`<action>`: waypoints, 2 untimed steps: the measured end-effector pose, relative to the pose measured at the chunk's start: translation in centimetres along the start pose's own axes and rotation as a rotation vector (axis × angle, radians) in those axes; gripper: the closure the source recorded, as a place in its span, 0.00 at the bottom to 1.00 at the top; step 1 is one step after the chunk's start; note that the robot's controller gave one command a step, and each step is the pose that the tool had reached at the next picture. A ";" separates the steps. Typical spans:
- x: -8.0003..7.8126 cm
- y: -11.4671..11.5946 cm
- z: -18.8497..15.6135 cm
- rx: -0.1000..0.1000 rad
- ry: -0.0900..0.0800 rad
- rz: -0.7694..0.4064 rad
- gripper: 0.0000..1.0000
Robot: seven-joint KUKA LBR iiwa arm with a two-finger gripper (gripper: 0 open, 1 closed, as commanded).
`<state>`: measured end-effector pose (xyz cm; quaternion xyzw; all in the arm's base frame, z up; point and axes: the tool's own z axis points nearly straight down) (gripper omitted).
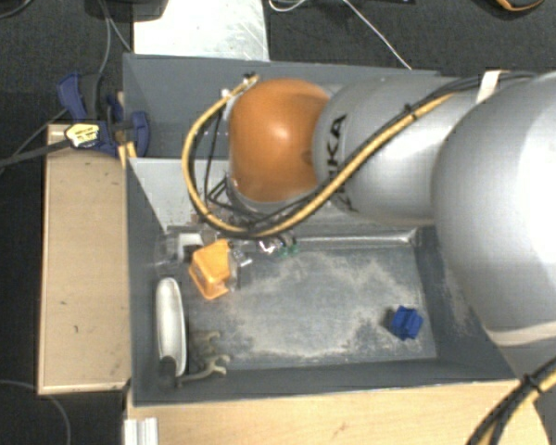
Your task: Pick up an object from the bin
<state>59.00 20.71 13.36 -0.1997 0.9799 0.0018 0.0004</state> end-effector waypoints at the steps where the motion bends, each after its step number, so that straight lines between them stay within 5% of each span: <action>1: -0.7 1.6 -8.5 -0.001 -0.009 0.089 1.00; 2: -0.8 1.2 -2.0 0.000 -0.005 0.022 1.00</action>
Offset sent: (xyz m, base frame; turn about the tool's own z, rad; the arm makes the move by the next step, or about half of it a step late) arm 0.0018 0.0137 0.0186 0.0202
